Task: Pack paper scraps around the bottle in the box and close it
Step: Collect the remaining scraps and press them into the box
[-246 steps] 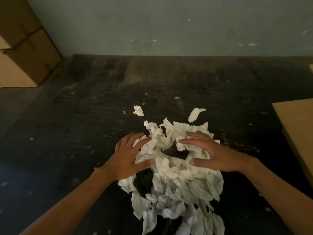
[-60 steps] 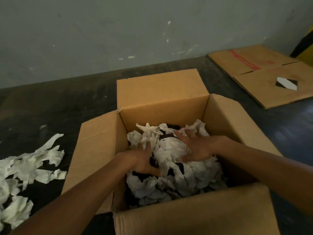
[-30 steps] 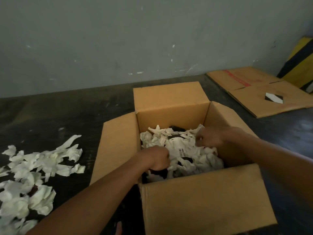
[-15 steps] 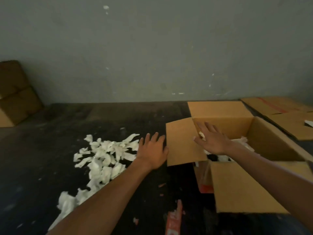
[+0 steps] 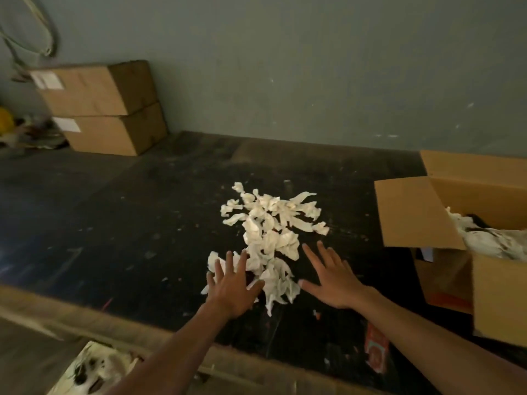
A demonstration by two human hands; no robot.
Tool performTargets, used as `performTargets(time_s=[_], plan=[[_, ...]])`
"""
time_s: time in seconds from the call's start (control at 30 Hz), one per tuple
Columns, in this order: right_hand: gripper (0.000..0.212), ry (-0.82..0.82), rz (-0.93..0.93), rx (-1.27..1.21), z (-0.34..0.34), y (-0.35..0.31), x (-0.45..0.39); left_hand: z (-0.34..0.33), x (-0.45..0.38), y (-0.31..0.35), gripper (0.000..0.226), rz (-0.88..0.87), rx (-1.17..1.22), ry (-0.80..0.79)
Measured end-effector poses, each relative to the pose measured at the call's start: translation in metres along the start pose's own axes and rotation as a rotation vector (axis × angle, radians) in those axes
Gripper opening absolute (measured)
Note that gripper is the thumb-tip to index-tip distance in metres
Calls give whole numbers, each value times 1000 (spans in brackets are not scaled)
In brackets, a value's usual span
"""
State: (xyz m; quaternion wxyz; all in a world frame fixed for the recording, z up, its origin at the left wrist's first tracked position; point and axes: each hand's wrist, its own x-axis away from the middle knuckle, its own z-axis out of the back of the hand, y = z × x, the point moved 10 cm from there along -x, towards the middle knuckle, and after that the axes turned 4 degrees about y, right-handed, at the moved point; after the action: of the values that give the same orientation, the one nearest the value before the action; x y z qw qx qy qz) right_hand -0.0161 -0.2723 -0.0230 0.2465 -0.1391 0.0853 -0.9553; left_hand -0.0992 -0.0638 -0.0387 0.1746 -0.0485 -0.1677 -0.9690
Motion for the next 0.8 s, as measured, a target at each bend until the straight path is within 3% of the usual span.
performTargets(time_s=[0.13, 0.27, 0.8], plan=[[108, -122, 10, -10, -68, -18, -7, -40, 14, -54, 120, 133, 40, -80], [119, -130, 49, -2, -110, -33, -14, -65, 11, -76, 138, 152, 33, -82], [82, 143, 9, -31, -85, -20, -165, -60, -167, -63, 125, 32, -42, -93]])
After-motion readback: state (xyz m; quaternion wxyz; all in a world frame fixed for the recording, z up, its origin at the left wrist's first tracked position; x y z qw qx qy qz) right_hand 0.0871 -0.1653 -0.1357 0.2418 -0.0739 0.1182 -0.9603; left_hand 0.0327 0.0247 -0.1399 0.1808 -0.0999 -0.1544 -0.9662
